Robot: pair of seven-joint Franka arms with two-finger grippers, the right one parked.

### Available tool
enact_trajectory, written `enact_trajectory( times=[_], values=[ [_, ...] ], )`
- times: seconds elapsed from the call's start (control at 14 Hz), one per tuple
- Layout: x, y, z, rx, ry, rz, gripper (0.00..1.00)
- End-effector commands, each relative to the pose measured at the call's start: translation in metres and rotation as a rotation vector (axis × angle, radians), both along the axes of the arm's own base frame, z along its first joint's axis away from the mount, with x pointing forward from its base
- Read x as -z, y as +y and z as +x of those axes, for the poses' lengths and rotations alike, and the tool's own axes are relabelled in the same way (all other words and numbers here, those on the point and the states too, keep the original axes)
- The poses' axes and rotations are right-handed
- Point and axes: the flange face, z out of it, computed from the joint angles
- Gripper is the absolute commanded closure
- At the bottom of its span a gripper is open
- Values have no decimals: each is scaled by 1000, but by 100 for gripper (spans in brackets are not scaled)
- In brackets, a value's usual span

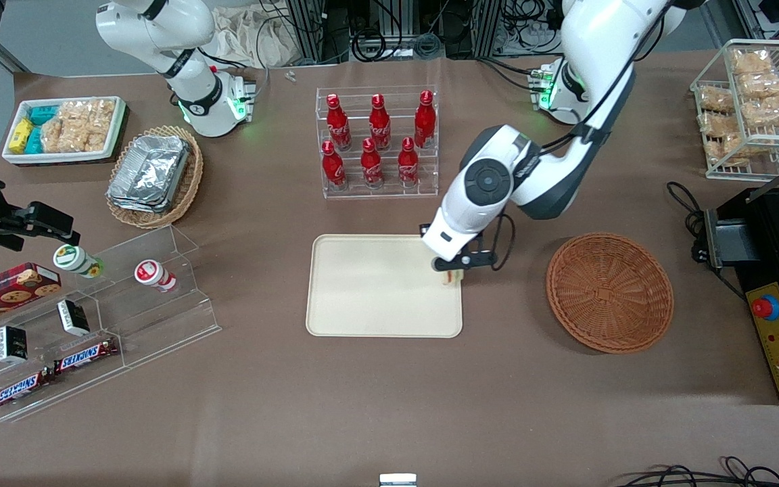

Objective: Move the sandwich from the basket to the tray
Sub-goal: 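Carry the sandwich with the left gripper over to the cream tray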

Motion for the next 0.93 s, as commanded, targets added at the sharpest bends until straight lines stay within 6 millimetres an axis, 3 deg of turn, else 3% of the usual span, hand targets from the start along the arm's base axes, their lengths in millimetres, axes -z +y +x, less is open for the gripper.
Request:
enact_trajectory(
  times=[0.0,0.21,0.57,0.71,0.79,0.86],
  values=[
    [33,-10,9,22,-24,12,100],
    [68,-24,25,79,-48,43,100],
    [73,-28,39,111,-82,53,100],
    [79,-20,45,111,-77,60,100],
    [81,-18,46,123,-78,60,98],
    [81,-17,46,114,-76,61,75]
  ],
)
